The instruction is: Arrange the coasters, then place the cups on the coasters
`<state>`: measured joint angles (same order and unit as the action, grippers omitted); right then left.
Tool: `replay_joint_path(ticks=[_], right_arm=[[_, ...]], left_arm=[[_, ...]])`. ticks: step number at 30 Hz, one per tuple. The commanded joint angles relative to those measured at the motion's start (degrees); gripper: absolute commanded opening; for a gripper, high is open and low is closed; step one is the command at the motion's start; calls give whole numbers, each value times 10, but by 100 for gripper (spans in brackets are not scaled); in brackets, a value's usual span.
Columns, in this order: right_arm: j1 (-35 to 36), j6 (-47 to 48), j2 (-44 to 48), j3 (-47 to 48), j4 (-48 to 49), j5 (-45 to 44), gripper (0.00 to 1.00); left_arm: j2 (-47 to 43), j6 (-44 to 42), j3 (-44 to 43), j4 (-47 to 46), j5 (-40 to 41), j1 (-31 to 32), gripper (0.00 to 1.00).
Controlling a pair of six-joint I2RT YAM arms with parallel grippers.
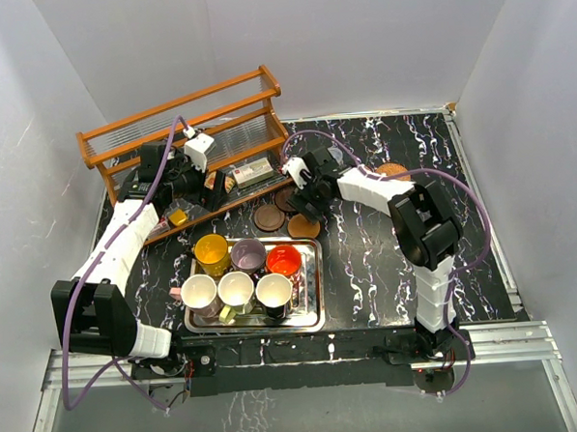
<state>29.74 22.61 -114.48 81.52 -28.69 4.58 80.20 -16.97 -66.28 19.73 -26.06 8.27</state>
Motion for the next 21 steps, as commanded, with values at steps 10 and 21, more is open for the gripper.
replay_joint_path(ticks=[10, 21], right_arm=[[-69, 38, 51, -99, 51, -87, 88], [-172, 56, 102, -165, 79, -116, 88]], left_arm=[[-15, -15, 8, -1, 0, 2, 99], [-30, -20, 16, -2, -7, 2, 99]])
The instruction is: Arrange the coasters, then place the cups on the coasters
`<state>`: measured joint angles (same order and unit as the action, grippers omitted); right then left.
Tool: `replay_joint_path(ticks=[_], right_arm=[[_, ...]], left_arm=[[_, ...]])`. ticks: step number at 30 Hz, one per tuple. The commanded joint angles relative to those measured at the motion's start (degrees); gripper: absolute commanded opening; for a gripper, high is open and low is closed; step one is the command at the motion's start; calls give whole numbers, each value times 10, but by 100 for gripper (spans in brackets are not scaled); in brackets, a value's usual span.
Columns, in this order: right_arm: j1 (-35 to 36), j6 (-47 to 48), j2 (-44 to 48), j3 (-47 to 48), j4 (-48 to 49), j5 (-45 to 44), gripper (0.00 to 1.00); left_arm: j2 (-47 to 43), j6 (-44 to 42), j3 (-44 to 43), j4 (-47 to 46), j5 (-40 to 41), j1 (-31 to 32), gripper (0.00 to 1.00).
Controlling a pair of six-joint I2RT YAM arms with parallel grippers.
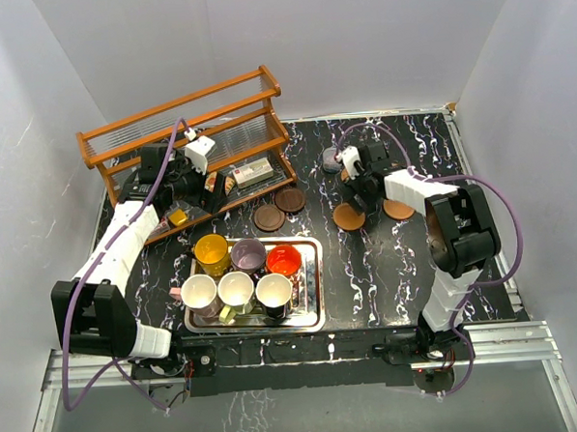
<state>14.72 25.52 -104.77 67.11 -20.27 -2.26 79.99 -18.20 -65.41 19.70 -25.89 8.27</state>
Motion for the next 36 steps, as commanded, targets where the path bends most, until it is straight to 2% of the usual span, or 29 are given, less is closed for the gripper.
replay_joint_path(ticks=[1, 12, 20, 30, 36], right_arm=[[-26, 28, 5, -20, -4, -49, 88], [-71, 32, -16, -4, 0, -65, 88], [-73, 14, -41, 28, -4, -60, 88], [-70, -10, -59, 59, -38, 15, 88], [-52, -26, -56, 51, -35, 24, 88]], left_arm=[[-28, -7, 7, -1, -9, 2, 99], [-35, -8, 9, 0, -9, 2, 99], [-35, -8, 10, 0, -12, 2, 99], [-36, -11, 11, 0, -11, 2, 99], [-35, -13, 12, 0, -11, 2, 99]])
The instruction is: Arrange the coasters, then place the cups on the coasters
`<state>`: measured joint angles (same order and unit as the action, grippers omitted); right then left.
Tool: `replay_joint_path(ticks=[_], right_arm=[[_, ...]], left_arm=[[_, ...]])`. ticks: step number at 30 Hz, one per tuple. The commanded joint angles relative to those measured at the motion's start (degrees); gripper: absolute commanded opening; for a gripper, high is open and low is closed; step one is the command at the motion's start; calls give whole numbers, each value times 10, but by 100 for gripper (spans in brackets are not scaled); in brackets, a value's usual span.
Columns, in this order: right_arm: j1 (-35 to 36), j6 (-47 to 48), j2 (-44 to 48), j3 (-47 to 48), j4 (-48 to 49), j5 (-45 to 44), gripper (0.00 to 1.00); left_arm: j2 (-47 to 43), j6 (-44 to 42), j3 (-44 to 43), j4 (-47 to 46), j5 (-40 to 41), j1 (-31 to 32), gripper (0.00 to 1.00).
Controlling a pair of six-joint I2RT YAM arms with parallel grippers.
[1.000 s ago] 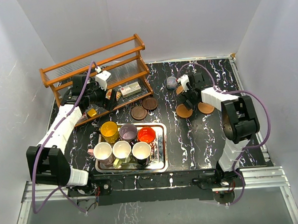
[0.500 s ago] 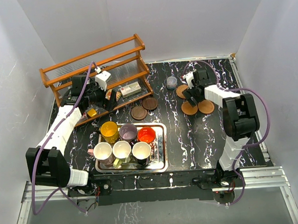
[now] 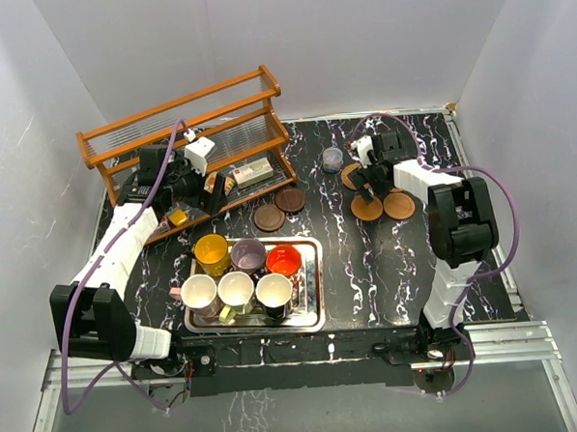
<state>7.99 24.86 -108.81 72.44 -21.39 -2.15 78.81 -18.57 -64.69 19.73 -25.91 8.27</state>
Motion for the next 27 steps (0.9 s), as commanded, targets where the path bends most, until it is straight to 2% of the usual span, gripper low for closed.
replay_joint_path(ticks=[1, 15, 27], right_arm=[[19, -22, -17, -3, -23, 23, 87], [39, -39, -51, 33, -22, 14, 87], [46, -48, -60, 47, -33, 41, 87]], left_arm=[[-23, -9, 5, 0, -11, 2, 99], [-22, -13, 3, 3, -14, 2, 99], [-24, -17, 8, 4, -12, 2, 99]])
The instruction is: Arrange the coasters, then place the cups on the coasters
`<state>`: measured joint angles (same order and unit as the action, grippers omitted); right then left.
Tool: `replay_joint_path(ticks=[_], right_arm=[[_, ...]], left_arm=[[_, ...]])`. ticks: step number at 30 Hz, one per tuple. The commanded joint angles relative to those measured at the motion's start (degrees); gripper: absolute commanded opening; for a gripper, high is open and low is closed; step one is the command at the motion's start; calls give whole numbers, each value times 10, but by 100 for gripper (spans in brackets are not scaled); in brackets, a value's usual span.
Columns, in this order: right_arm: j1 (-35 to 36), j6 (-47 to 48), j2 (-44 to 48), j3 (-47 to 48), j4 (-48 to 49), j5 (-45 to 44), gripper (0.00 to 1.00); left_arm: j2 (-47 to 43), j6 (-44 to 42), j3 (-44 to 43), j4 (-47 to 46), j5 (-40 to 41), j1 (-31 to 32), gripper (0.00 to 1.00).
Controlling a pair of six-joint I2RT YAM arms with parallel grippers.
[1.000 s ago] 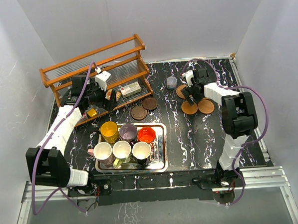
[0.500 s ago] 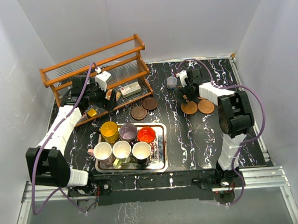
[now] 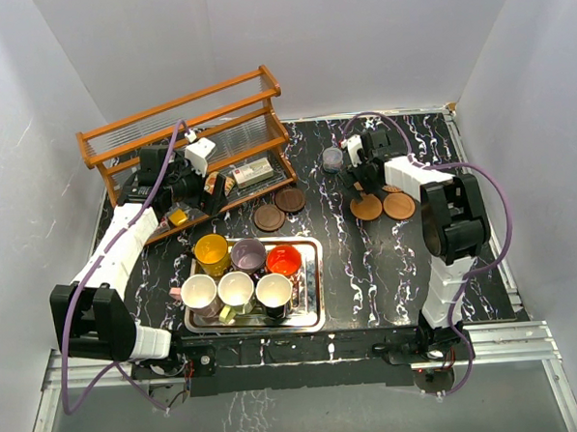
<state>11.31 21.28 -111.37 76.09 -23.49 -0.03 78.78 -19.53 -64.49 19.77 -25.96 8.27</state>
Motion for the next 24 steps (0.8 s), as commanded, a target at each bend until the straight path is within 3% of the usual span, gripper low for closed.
replay_joint_path(ticks=[1, 24], right_arm=[[13, -13, -35, 13, -13, 22, 87], [17, -6, 21, 64, -70, 6, 88]], left_arm=[[-24, -8, 6, 3, -13, 2, 99], [-34, -11, 12, 4, -17, 2, 99]])
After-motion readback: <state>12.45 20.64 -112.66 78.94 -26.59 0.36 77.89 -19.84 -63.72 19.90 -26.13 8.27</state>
